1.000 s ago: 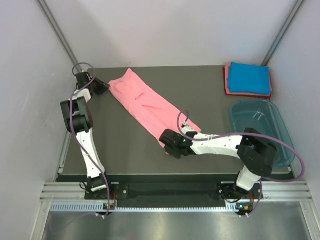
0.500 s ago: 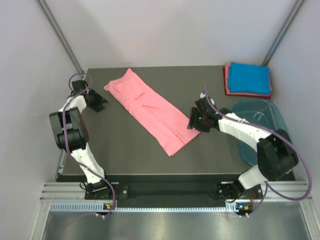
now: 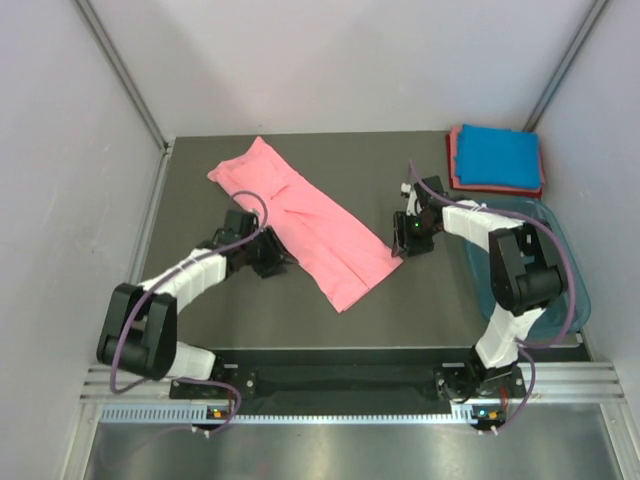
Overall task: Fold and stack the t-shirts
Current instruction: Fold the tshirt
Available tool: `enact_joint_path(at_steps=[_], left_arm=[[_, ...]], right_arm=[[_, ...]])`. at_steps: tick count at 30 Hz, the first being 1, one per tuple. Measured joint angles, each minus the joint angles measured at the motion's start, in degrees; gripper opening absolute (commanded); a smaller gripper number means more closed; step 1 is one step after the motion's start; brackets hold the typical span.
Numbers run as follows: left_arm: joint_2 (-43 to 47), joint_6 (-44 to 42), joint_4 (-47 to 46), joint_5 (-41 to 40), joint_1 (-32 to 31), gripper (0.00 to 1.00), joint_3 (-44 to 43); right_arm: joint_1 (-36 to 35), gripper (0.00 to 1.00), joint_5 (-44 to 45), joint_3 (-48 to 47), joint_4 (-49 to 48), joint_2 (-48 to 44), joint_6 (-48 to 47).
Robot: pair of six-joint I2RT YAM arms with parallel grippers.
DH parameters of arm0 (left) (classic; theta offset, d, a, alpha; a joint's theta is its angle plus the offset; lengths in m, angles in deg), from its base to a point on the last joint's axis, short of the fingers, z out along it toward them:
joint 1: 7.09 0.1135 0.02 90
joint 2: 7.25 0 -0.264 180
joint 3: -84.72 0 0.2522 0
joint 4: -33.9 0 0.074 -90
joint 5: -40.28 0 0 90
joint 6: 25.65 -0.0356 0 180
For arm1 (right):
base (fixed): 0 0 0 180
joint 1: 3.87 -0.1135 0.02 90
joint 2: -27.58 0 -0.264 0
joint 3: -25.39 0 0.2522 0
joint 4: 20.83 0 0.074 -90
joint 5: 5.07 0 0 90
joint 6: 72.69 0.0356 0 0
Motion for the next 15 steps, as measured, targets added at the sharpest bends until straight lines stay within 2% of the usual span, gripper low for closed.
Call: enact_joint_path(at_steps=[6, 11, 15], left_arm=[[6.91, 9.05, -5.03, -2.75, -5.97, 0.51, 8.41], [5.75, 14.58, -10.36, -4.81, -12.7, 0.51, 9.11], [2.08, 18.36, -14.6, -6.36, -17.51, 0.51, 9.84]], right_arm=[[0.79, 0.38, -3.17, 0.04, -0.04, 0.5, -3.41], [1.77, 0.29, -4.98, 0.83, -0.63, 0.52, -4.68], [1.86, 0.18, -6.32, 1.62, -1.11, 0.5, -4.83]])
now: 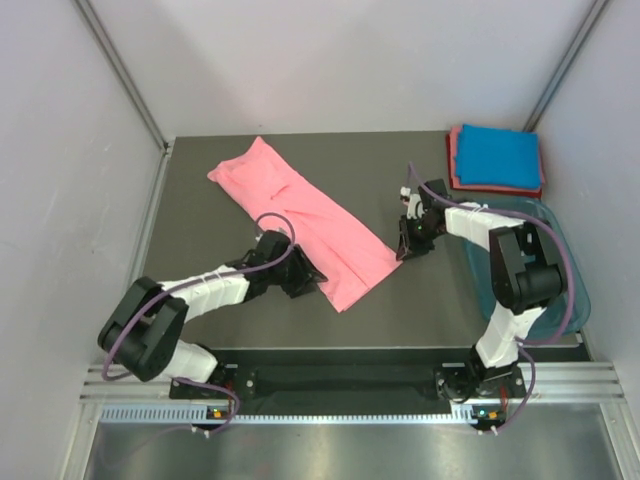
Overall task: Fold and stack the t-shirts
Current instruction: Fold the tshirt
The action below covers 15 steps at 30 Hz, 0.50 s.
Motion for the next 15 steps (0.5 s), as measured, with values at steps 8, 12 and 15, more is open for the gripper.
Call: enact_joint_path(at_steps=[8, 12, 15], left_arm=[[-4.96, 3.28, -1.53, -3.13, -6.05, 0.51, -0.42], [-6.27, 4.39, -2.67, -4.5, -8.39, 0.5, -0.87], [-6.84, 5.03, -3.48, -5.31, -9.57, 0.47, -1.07]], right_arm=[[0.02, 0.04, -0.98, 1.57, -1.31, -0.44, 0.35], [0.02, 0.03, -0.94, 1.6, -1.42, -0.44, 0.68], [0.04, 0.02, -0.92, 1.6, -1.44, -0.44, 0.74]])
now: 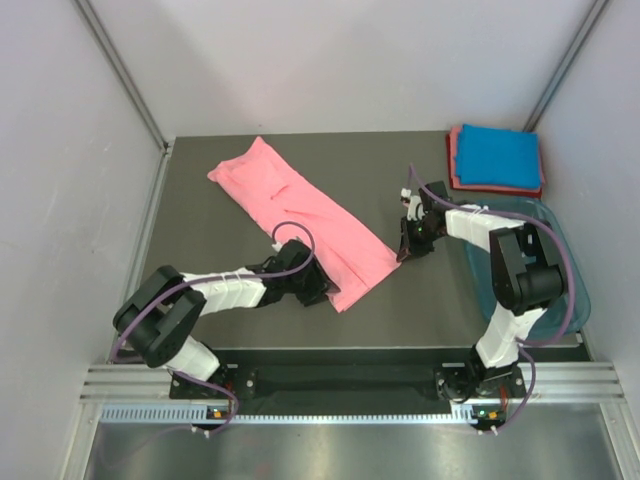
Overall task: Fold and stack the t-shirts
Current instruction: Fold the tshirt
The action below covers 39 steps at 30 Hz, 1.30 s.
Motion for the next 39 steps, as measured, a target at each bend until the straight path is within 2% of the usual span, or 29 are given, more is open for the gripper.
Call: enact_joint_path(at_steps=[14, 16, 19, 20, 22, 23, 27, 34, 39], left_arm=[[-0.04, 1.31, 1.22, -4.15, -3.41, 0.42, -0.52], [-0.04, 1.36, 1.95, -4.92, -3.8, 0.38, -0.83], [-0.04, 1.49, 3.63, -5.79, -4.26, 0.22, -1.22], [-0.04, 1.42, 4.46, -6.01, -4.35, 0.12, -1.36], [-0.04, 1.16, 5.88, -6.29, -4.39, 0.02, -1.79], [-0.04, 1.01, 6.86, -6.4, -4.42, 0.0, -2.21], [0.37, 0.13, 10.82, -7.13, -4.44, 0.0, -4.28], [5.73, -0.5, 17.16, -7.56, -4.44, 0.0, -4.39], [9.14, -1.03, 19.06, -5.46, -4.52, 0.02, -2.34]], right_arm=[[0.09, 0.02, 0.44, 0.39, -0.35, -0.24, 1.53], [0.09, 0.02, 0.44, 0.5, -0.46, -0.31, 1.62], [0.11, 0.0, 0.61, 0.98, -0.9, -0.63, 2.12], [0.13, 0.0, 0.7, 1.18, -1.03, -0.79, 2.51], [0.13, 0.0, 0.96, 1.88, -1.64, -1.22, 3.61], [0.15, 0.0, 0.98, 2.51, -1.99, -1.66, 4.26], [0.2, 0.0, 1.53, 6.16, -3.02, -4.57, 6.91], [-0.92, 0.0, 5.49, 16.39, -2.36, -14.99, 11.19], [-6.27, 0.01, 8.85, 21.79, -1.42, -21.4, 16.0]])
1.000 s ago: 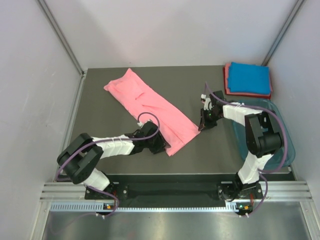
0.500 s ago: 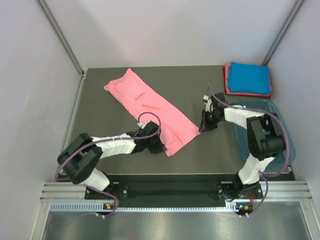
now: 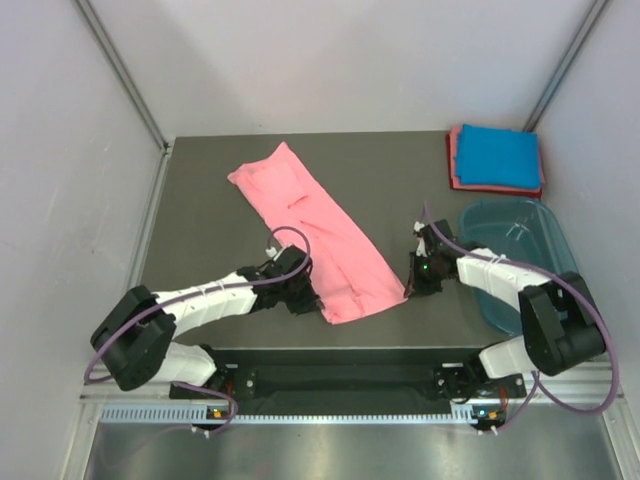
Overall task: Fold and stack the t-shirts
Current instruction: Fold the tshirt
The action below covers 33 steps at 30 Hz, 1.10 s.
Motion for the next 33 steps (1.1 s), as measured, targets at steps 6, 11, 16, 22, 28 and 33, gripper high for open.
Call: enact_joint_path(at_steps=[6, 11, 16, 22, 28, 33], left_arm=[[2.75, 1.55, 2.4, 1.53, -3.54, 0.18, 3.67], [5.57, 3.61, 3.56, 1.66, -6.16, 0.29, 5.01], [5.4, 2.47, 10.67, -0.72, -6.36, 0.45, 1.27], [5.51, -7.61, 18.93, -3.85, 8.7, 0.55, -16.87], [4.76, -18.99, 16.76, -5.14, 32.09, 0.6, -25.83], [-4.83, -24.02, 11.63, -0.74, 40.54, 0.57, -30.93]], right_arm=[[-5.16, 0.03, 3.41, 2.27, -0.72, -2.6, 5.2], [-5.53, 0.15, 5.55, 5.07, -0.02, -6.73, 8.24], [-5.55, 0.23, 7.26, 5.95, 3.48, -9.62, 8.92], [-5.57, 0.52, 9.4, 2.23, 9.9, -11.72, 7.28], [-5.57, 0.62, 9.14, -9.66, 10.21, -11.56, 2.34], [-5.38, 0.62, 7.61, -22.14, 6.97, -4.48, -3.45]])
